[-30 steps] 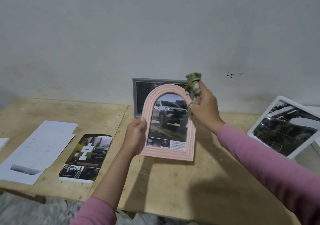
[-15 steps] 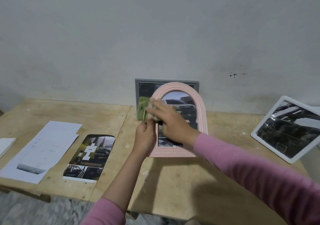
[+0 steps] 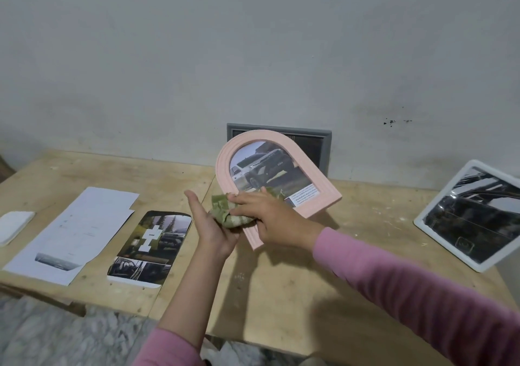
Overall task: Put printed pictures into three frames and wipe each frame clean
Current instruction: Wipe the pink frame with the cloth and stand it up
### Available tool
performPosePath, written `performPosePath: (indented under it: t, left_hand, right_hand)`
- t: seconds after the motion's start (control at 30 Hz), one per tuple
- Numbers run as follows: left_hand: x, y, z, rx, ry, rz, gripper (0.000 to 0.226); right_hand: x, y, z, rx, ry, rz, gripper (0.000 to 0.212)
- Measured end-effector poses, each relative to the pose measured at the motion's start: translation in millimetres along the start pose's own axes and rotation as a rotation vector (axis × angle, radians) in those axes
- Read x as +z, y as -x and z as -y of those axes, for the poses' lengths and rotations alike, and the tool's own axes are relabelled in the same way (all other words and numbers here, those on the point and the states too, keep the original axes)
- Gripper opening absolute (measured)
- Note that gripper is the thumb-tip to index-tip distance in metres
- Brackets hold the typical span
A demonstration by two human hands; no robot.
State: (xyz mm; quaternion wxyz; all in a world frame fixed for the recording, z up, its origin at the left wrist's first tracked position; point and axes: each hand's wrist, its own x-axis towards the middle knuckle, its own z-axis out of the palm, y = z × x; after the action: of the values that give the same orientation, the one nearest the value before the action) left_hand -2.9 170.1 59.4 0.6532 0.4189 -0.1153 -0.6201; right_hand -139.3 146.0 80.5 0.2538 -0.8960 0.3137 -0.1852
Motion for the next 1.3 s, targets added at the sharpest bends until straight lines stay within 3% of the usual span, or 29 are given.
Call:
performPosePath:
  t: [0.1,0.23,0.3,0.47,0.7,0.8,0.93,1.0,1.07,1.2,1.3]
  left_hand:
    - [-13.0,0.0,-2.7,-0.124,0.037,0.048,0.092]
    - [-16.1,-1.1,-1.8,-0.201,-0.058,0.05,0.049]
    - [-14.6,-2.4,1.1,-0.219,-0.134,0.029,0.038]
    - [-20.0,-16.6,2.7,-0.154,-0.291,-0.07,0.034]
    - [-20.0,-24.1,-9.4,-0.064,-0.53,-0.085,0.029]
    - [-20.7,-25.4,-17.4,-0.022,-0.588,-0.117,0.03]
    - [-22.1,-26.7,-20.2,0.021,-0.597,-0.157,0.031]
    - [-17.2,-24.9,-15.5,0.024,-0.579,-0.13,0.03]
    - [-11.5,-21.4,-10.5,0.029,-0.564,-0.094,0.028]
    - [-5.2,-17.1,-9.6,0.093,-0.628,-0.088,0.037]
    - [-9.5,-15.7,-10.8,0.096,-0.595,-0.142,0.039]
  right_hand:
    - [-1.9,2.4,0.1,-0.043,0.003,0.056,0.062]
    - [-2.0,8.2,-0.2,-0.149,0.019,0.101,0.054]
    - [-0.8,11.8,0.4,-0.176,0.013,0.118,0.053]
    - [-2.5,26.2,-0.6,-0.208,0.059,0.182,0.05]
    - [-27.9,37.9,-29.9,-0.163,0.19,0.157,0.053]
    - [-44.2,41.7,-49.6,-0.096,0.307,0.041,0.047]
    - [-50.6,43.0,-49.8,0.003,0.229,-0.395,0.055]
    - [-34.5,42.8,-31.7,-0.064,0.207,-0.475,0.06]
    - [-4.7,43.5,-16.5,-0.225,0.278,-0.383,0.061]
    - [42.8,53.0,-28.0,-0.433,0.698,-0.129,0.064]
    - [37.4,60.6,-36.2,-0.481,0.798,-0.151,0.05]
